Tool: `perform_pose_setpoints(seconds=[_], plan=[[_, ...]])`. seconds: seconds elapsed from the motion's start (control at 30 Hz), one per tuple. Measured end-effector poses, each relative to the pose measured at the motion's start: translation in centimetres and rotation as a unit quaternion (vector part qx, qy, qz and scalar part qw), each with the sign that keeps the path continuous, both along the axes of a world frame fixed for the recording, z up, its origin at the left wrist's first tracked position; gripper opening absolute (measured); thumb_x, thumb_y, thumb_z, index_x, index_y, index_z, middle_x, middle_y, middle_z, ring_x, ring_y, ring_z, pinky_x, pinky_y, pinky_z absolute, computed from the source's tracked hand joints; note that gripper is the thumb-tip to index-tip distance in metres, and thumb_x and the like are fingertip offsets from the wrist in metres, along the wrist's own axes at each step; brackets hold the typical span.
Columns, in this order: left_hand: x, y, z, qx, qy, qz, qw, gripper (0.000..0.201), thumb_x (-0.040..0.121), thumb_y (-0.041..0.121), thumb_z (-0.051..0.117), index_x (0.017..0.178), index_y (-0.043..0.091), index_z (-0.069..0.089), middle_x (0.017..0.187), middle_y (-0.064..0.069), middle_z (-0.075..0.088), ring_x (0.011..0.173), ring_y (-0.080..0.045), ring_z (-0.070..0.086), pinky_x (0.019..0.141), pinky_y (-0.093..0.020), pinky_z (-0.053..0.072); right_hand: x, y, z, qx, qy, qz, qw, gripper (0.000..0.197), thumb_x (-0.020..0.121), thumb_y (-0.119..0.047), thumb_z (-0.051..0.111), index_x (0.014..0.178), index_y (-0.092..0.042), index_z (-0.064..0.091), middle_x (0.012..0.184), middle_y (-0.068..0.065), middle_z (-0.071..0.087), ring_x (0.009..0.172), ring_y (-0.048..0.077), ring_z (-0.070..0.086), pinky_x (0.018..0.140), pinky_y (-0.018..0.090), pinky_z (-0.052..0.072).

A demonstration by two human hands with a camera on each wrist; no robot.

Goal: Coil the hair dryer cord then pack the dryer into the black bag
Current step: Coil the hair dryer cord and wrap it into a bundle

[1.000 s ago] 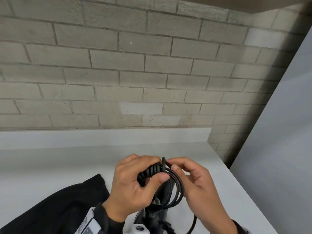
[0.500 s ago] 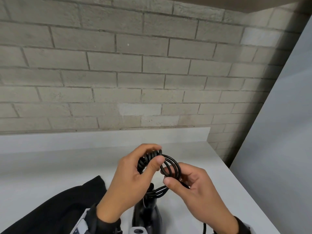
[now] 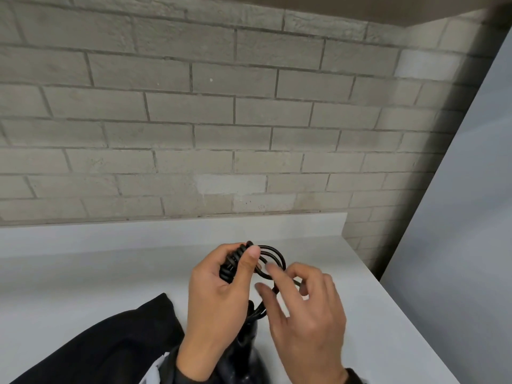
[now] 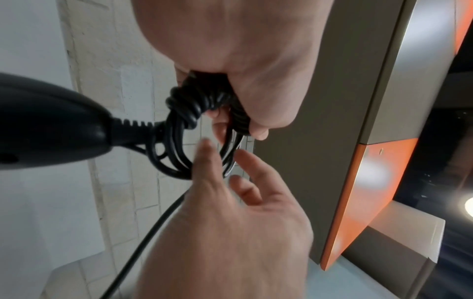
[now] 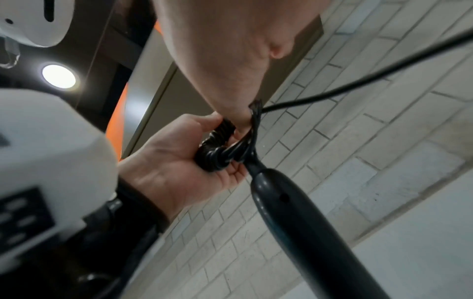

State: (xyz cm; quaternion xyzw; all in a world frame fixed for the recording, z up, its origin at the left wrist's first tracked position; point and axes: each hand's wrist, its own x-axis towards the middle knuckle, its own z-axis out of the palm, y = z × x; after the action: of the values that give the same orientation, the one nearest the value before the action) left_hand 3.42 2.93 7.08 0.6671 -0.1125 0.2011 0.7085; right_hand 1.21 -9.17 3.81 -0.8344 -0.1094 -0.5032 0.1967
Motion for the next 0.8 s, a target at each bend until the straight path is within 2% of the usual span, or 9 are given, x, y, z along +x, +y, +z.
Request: perform_pose_setpoints(seconds=[0.07, 0.13, 0.33, 0.4, 0.43, 0.53, 0.6, 0.67, 0.8], plan=[[-0.3, -0.4, -0.2, -0.002, -0.002, 0.013, 1.0, 0.016, 0.084, 0.035, 0.066, 0.081, 0.022, 0.074, 0.075, 0.006, 0.074, 0.069, -0.005, 0.068, 0.065, -0.009, 0.048, 0.3, 0.1, -0.1, 0.006, 0.007, 0.001, 1.0, 0.026, 0.086, -0.032, 0.07, 0.108, -0.02, 0.075, 0.083, 0.003, 0.06, 0.063, 0.02, 0.045, 0.048, 0.03, 0.044], [-0.4, -0.6, -0.4, -0.014, -0.001, 0.029, 0.999, 0.016, 0.084, 0.035, 0.066, 0.081, 0.021, 0.074, 0.074, 0.006, 0.074, 0.067, -0.004, 0.066, 0.063, -0.009, 0.048, 0.7, 0.1, -0.2, 0.019, -0.001, 0.019, 1.0, 0.024, 0.087, -0.026, 0.069, 0.108, -0.015, 0.076, 0.08, 0.005, 0.059, 0.058, 0.02, 0.046, 0.043, 0.03, 0.044], [-0.6, -1.4, -0.7, -0.026, -0.003, 0.065, 0.998, 0.008, 0.084, 0.028, 0.07, 0.082, 0.021, 0.073, 0.074, 0.01, 0.074, 0.066, -0.002, 0.067, 0.062, -0.006, 0.047, 1.1, 0.0, -1.4, 0.032, -0.059, 0.05, 0.997, 0.02, 0.081, -0.003, 0.077, 0.101, -0.002, 0.076, 0.09, 0.006, 0.061, 0.063, 0.02, 0.061, 0.051, 0.029, 0.052], [-0.6, -1.8, -0.8, -0.024, -0.009, 0.074, 0.997, 0.003, 0.085, 0.022, 0.072, 0.087, 0.025, 0.073, 0.079, 0.016, 0.074, 0.071, 0.002, 0.068, 0.065, -0.005, 0.047, 1.0, 0.0, -0.8, 0.023, -0.058, 0.04, 0.997, 0.009, 0.088, -0.012, 0.072, 0.091, -0.005, 0.077, 0.09, 0.003, 0.065, 0.06, 0.019, 0.061, 0.049, 0.03, 0.051], [-0.6, -2.0, -1.0, -0.021, -0.019, 0.084, 0.996, 0.009, 0.085, 0.022, 0.074, 0.093, 0.027, 0.072, 0.082, 0.02, 0.073, 0.075, 0.003, 0.068, 0.066, -0.004, 0.047, 0.9, 0.2, -0.3, 0.021, -0.04, 0.025, 0.999, 0.013, 0.091, -0.018, 0.068, 0.086, -0.009, 0.076, 0.088, 0.002, 0.067, 0.058, 0.018, 0.06, 0.047, 0.028, 0.049], [-0.4, -2.0, -1.1, 0.028, -0.08, 0.119, 0.989, 0.025, 0.087, 0.037, 0.074, 0.111, 0.034, 0.07, 0.087, 0.016, 0.072, 0.079, -0.006, 0.07, 0.069, -0.01, 0.05, -0.1, 1.0, 1.6, 0.055, 0.114, 0.023, 0.992, 0.017, 0.092, -0.035, 0.052, 0.09, -0.023, 0.065, 0.098, -0.007, 0.059, 0.059, 0.009, 0.055, 0.04, 0.016, 0.035], [0.0, -1.7, -1.1, 0.084, -0.137, 0.127, 0.979, 0.026, 0.086, 0.038, 0.069, 0.111, 0.034, 0.071, 0.088, 0.017, 0.068, 0.074, -0.014, 0.066, 0.068, -0.018, 0.052, -0.6, 1.0, 2.1, 0.072, 0.239, 0.037, 0.968, 0.018, 0.091, -0.045, 0.039, 0.088, -0.032, 0.051, 0.104, -0.016, 0.044, 0.059, 0.003, 0.049, 0.044, 0.011, 0.029], [0.4, -1.3, -1.4, 0.11, -0.177, 0.128, 0.97, 0.024, 0.086, 0.035, 0.067, 0.108, 0.027, 0.072, 0.086, 0.018, 0.066, 0.073, -0.017, 0.064, 0.067, -0.022, 0.052, -0.8, 0.5, 3.1, 0.112, 0.334, 0.097, 0.931, 0.022, 0.09, -0.048, 0.036, 0.079, -0.032, 0.046, 0.103, -0.018, 0.036, 0.066, 0.003, 0.051, 0.053, 0.017, 0.04], [0.6, -0.6, -1.4, 0.102, -0.173, 0.088, 0.976, 0.019, 0.087, 0.04, 0.065, 0.104, 0.033, 0.07, 0.083, 0.007, 0.067, 0.073, -0.012, 0.066, 0.066, -0.02, 0.051, -0.2, -1.6, 6.0, 0.26, 0.461, 0.221, 0.819, 0.031, 0.088, -0.038, 0.06, 0.061, -0.023, 0.054, 0.091, -0.01, 0.045, 0.072, -0.002, 0.048, 0.072, 0.016, 0.037]])
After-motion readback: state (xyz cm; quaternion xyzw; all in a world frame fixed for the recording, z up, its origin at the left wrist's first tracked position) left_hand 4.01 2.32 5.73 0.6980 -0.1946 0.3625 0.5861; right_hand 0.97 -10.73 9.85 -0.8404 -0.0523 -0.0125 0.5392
